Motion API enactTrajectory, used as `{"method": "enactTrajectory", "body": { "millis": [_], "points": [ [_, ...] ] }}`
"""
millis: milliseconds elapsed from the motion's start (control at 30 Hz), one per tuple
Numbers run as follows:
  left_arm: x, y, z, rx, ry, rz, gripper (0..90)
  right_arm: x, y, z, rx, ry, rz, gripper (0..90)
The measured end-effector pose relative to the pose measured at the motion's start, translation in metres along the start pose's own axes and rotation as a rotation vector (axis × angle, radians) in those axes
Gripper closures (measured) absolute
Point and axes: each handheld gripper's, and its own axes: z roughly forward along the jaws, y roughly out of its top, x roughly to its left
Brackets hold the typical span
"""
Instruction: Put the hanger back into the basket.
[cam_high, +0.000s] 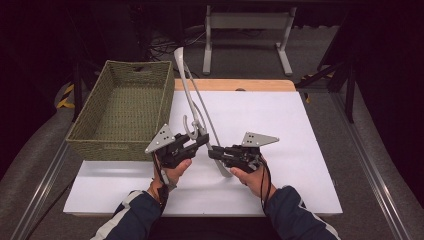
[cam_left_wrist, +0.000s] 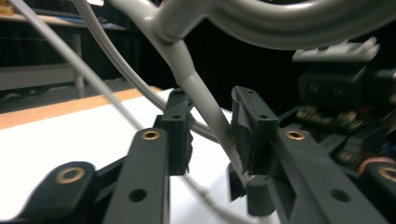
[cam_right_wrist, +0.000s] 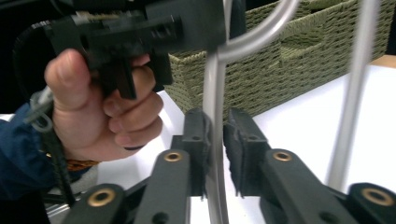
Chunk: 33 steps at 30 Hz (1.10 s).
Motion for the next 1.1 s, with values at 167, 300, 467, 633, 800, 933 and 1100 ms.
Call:
{"method": "enactTrajectory", "body": {
  "millis": [167,300,467,633,800,933,1100],
  "points": [
    [-0.003,0.011,-0.004,-0.011,-0.013,0.052,78.6,0.002,0.003,-0.004,0.002,-0.027,-0.013,58.5],
    [-0.008,0.014,-0.004,0.03,0.006,0.121,82.5,0.003,0.005,-0.015,0.046,-0.069,-0.045,46.4],
    [-0.01,0.019,-0.004,0.061,0.016,0.15,82.7,0.002,0.005,-0.038,0.081,-0.148,-0.089,39.3],
    [-0.014,0.025,-0.005,0.068,0.026,0.166,82.7,-0.001,-0.001,-0.064,0.124,-0.215,-0.112,35.6],
    [-0.017,0.043,-0.009,0.08,0.056,0.211,82.7,-0.005,-0.01,-0.082,0.171,-0.275,-0.139,32.5],
    [-0.015,0.055,-0.01,0.102,0.086,0.227,82.7,-0.007,-0.016,-0.089,0.195,-0.303,-0.145,30.7],
    [-0.016,0.072,-0.009,0.114,0.113,0.265,82.7,-0.008,-0.026,-0.092,0.257,-0.434,-0.224,21.5]
  ]
}}
